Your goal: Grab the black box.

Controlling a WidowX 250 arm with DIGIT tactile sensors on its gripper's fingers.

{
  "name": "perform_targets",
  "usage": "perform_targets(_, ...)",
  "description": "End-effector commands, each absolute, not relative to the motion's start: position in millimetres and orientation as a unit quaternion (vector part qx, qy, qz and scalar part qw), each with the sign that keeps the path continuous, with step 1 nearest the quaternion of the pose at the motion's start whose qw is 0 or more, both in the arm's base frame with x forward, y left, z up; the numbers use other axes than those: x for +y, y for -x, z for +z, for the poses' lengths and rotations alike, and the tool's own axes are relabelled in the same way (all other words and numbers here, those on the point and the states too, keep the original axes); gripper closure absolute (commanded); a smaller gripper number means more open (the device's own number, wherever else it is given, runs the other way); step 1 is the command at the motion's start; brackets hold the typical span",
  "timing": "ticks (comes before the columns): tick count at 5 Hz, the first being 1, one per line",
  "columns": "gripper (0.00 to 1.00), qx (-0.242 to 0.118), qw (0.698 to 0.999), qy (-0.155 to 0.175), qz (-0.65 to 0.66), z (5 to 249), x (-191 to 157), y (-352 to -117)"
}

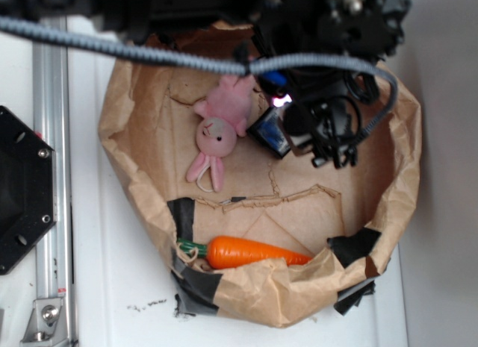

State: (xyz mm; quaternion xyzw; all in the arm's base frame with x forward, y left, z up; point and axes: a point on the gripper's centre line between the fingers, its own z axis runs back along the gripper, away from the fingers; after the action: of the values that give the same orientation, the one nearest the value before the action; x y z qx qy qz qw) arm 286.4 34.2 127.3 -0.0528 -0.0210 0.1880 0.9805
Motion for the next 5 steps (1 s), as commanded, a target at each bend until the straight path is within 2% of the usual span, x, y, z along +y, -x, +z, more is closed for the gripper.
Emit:
perform_targets(1,0.0,-0.065,0.958,0.076,0.268,107,49,-281)
perform_targets(2,0.0,-0.06,0.947,0.075,0.308,66,47,-280)
perform_targets(3,0.0,-0.067,0.93,0.05,0.358,41,49,-277)
perform_targets(4,0.0,-0.03,0.928,0.02,0.371,14,50,-293)
perform_targets(5,0.0,-0.006,0.932,0.003,0.362,-5,48,-299)
